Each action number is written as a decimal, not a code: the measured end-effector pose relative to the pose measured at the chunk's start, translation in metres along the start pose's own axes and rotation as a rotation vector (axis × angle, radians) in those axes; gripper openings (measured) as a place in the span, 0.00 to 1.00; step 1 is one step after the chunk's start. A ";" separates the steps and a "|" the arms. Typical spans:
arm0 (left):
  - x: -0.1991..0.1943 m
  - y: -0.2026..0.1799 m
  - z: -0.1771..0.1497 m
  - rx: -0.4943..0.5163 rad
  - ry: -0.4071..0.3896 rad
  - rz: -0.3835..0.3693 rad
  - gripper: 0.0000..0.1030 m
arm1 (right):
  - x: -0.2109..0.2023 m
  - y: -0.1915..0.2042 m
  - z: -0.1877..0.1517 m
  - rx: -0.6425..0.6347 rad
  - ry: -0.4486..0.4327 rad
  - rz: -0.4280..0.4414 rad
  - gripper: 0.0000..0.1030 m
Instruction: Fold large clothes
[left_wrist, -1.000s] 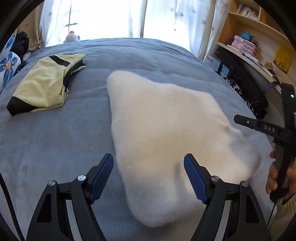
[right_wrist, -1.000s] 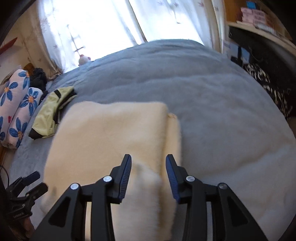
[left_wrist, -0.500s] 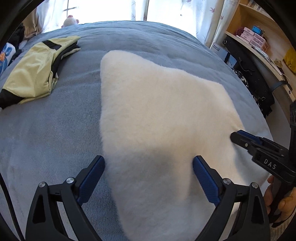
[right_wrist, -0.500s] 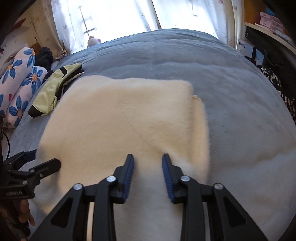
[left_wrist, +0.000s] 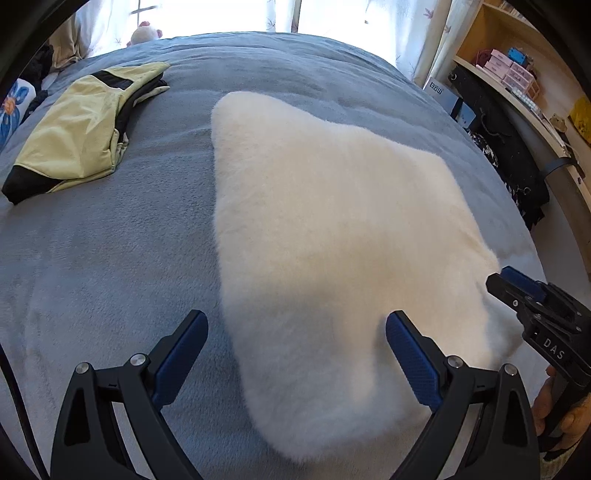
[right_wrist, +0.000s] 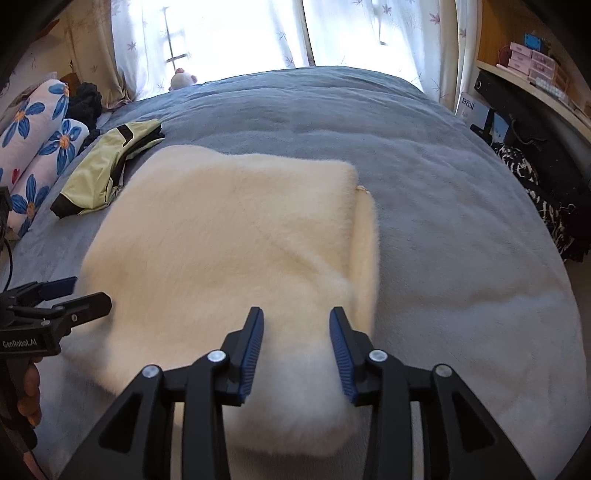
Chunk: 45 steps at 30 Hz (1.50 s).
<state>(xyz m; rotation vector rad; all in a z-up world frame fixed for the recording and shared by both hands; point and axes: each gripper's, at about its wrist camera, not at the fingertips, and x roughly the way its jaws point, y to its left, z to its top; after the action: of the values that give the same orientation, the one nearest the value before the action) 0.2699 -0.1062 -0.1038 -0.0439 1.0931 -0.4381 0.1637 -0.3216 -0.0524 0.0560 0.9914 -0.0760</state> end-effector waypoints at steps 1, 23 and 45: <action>-0.003 -0.001 -0.001 0.003 0.003 0.013 0.94 | -0.003 -0.001 -0.002 0.003 -0.002 -0.005 0.46; -0.074 0.021 -0.004 -0.073 0.090 -0.101 0.94 | -0.052 -0.063 -0.007 0.215 0.122 0.193 0.85; 0.064 0.040 0.013 -0.238 0.259 -0.374 0.95 | 0.110 -0.086 0.013 0.393 0.358 0.585 0.87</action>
<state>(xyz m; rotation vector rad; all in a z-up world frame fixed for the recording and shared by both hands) 0.3181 -0.0951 -0.1617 -0.4163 1.3950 -0.6588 0.2271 -0.4129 -0.1387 0.7363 1.2695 0.2870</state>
